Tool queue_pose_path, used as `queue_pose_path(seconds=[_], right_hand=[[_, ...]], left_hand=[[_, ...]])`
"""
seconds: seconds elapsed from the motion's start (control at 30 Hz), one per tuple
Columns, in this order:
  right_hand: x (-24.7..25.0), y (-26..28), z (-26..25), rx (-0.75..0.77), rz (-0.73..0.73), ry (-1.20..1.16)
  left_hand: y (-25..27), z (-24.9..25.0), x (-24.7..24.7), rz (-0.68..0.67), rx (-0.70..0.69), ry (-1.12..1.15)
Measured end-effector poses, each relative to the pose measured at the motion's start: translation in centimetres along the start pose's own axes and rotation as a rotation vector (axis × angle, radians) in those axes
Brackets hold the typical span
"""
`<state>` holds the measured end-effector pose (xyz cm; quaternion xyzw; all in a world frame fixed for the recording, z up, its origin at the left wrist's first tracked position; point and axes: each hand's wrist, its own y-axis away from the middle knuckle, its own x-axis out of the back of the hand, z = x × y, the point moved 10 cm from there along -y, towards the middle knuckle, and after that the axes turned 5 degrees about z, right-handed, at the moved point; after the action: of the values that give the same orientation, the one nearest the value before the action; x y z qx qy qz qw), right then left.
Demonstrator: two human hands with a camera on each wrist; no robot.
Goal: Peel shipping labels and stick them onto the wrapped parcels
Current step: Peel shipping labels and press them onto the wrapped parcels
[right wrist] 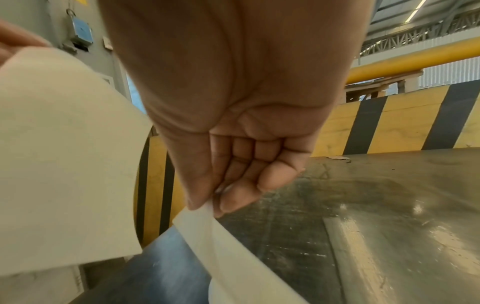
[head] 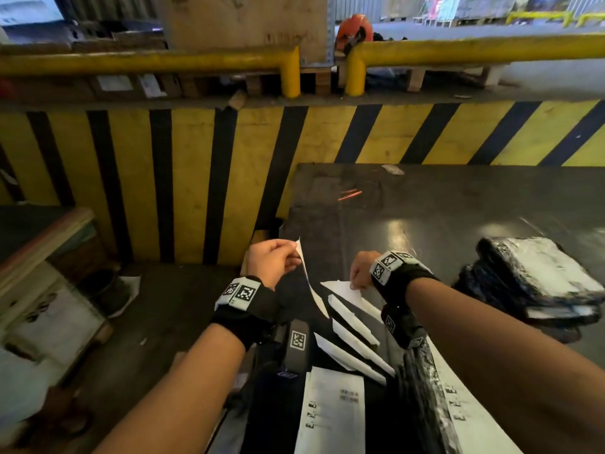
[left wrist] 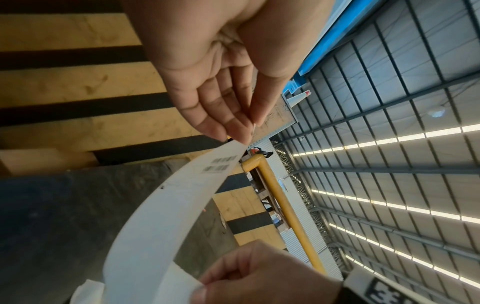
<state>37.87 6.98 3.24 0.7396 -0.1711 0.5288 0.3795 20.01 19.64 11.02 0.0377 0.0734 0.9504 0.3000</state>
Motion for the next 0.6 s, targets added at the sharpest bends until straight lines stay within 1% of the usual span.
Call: queue_pose_path(seconds=[0.07,0.17,0.23,0.33,0.4,0.5,0.6], right_hand=[[-0.1,-0.1,0.0,-0.002,0.013,0.000],[3.0,3.3,-2.2,0.024,0.095,-0.070],[6.2,5.2,-3.4,0.078,0.207,-0.116],[11.8,8.7,-4.4,0.172,0.455,-0.222],[14.4,11.4,-4.1,0.202,0.597,-0.294],[16.5,14.8,-3.1,0.212,0.728,-0.314],[17.4,16.9,-0.7,0.156,0.812,-0.296]], left_hand=[[-0.2,0.0,-0.3,-0.020,0.017,0.058],[-0.4,0.7,-1.1,-0.048,0.034,0.149],[-0.5,1.6,-1.9,-0.068,0.039,0.204],[-0.4,3.2,-3.8,-0.097,0.030,0.267],[0.1,4.2,-5.6,-0.140,0.030,0.311],[1.4,5.5,-8.9,-0.215,0.058,0.385],[3.1,7.1,-12.2,-0.297,0.075,0.457]])
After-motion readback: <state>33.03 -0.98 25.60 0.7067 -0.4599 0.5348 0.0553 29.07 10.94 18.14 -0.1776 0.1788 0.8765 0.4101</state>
